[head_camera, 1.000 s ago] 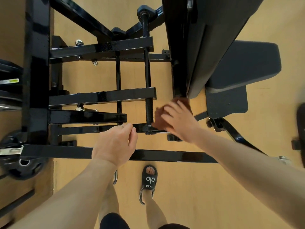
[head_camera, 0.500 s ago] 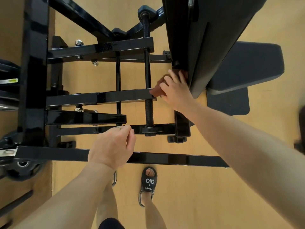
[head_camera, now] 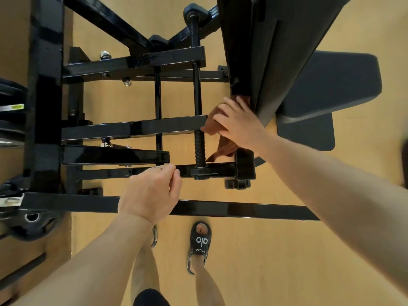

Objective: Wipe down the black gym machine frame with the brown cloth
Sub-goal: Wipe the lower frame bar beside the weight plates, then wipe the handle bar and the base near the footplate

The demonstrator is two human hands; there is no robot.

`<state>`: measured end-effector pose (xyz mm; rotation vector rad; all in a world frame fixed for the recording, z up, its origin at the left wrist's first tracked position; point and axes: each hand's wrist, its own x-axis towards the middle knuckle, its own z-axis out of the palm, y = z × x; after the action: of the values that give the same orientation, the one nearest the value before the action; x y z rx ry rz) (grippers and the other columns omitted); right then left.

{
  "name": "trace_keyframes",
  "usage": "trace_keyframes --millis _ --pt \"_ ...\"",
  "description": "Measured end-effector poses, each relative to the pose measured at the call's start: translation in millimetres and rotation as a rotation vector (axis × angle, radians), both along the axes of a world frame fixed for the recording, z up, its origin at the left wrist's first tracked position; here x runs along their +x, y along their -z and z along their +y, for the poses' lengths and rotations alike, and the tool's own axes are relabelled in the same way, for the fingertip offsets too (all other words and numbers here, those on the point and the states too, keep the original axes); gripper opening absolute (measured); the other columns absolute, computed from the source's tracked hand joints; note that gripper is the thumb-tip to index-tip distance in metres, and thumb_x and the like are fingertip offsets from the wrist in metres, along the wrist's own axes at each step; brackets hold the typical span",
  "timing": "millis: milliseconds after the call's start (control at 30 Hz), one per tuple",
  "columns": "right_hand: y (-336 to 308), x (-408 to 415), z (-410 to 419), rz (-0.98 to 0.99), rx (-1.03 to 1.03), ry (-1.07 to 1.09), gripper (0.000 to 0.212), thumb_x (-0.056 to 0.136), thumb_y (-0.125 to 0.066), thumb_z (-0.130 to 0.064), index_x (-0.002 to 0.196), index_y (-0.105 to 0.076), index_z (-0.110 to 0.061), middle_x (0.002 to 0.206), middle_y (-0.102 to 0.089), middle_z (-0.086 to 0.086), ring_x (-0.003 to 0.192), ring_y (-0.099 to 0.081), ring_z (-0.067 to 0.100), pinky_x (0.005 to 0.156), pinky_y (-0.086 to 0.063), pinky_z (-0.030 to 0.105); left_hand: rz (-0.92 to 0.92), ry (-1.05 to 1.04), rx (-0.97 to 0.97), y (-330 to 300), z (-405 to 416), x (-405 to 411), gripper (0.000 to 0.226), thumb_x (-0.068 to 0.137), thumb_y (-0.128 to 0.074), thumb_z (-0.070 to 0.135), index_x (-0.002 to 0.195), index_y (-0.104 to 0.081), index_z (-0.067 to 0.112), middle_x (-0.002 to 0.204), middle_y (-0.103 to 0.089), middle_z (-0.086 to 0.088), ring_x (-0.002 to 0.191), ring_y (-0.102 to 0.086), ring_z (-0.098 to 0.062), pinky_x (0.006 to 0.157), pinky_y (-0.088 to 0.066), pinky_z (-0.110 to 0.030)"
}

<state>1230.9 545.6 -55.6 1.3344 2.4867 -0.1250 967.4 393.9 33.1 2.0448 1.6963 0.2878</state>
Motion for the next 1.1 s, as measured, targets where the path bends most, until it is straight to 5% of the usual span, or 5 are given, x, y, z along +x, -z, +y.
trace_keyframes --millis 333,500,667,933,1100 --pt "-19 16 -127 0.112 -0.228 -0.036 0.043 0.092 -0.072 -0.037 0.133 -0.058 -0.035 0.153 -0.047 -0.002 0.153 -0.023 0.031 0.122 0.0 0.054 0.055 0.011 -0.027 4 -1 -1 0.03 0.103 -0.042 0.032 0.079 -0.056 0.023 0.059 -0.053 0.012 0.048 -0.05 -0.006 0.046 -0.052 -0.029" --pt "-15 23 -80 0.081 -0.193 -0.231 0.042 0.096 -0.065 -0.04 0.136 -0.055 -0.032 0.152 -0.049 0.0 0.149 -0.032 0.028 0.126 -0.009 0.049 0.055 0.019 -0.026 3 0 -1 0.03 0.103 -0.04 0.032 0.078 -0.056 0.024 0.058 -0.05 0.013 0.047 -0.048 -0.005 0.043 -0.047 -0.025" --pt "-1 1 3 0.069 -0.012 0.072 0.04 0.097 -0.065 -0.034 0.135 -0.058 -0.024 0.158 -0.039 0.008 0.156 -0.015 0.033 0.125 -0.002 0.055 0.044 0.024 -0.024 4 -2 -1 0.03 0.103 -0.04 0.032 0.079 -0.056 0.024 0.058 -0.049 0.013 0.047 -0.047 -0.004 0.043 -0.046 -0.024" --pt "-11 11 -118 0.114 -0.222 -0.002 0.042 0.088 -0.076 -0.027 0.126 -0.062 -0.038 0.146 -0.053 -0.005 0.155 -0.019 0.032 0.123 0.002 0.059 0.029 0.037 -0.034 2 -1 -1 0.025 0.103 -0.041 0.031 0.079 -0.048 0.029 0.058 -0.044 0.016 0.047 -0.046 -0.003 0.046 -0.043 -0.024" --pt "-12 27 -106 0.123 -0.269 -0.193 0.049 0.089 -0.076 -0.033 0.133 -0.056 -0.037 0.146 -0.053 -0.006 0.15 -0.031 0.026 0.126 -0.004 0.049 0.054 0.041 -0.057 4 -1 -2 0.022 0.104 -0.045 0.029 0.086 -0.059 0.024 0.06 -0.049 0.014 0.05 -0.049 -0.003 0.047 -0.047 -0.027"
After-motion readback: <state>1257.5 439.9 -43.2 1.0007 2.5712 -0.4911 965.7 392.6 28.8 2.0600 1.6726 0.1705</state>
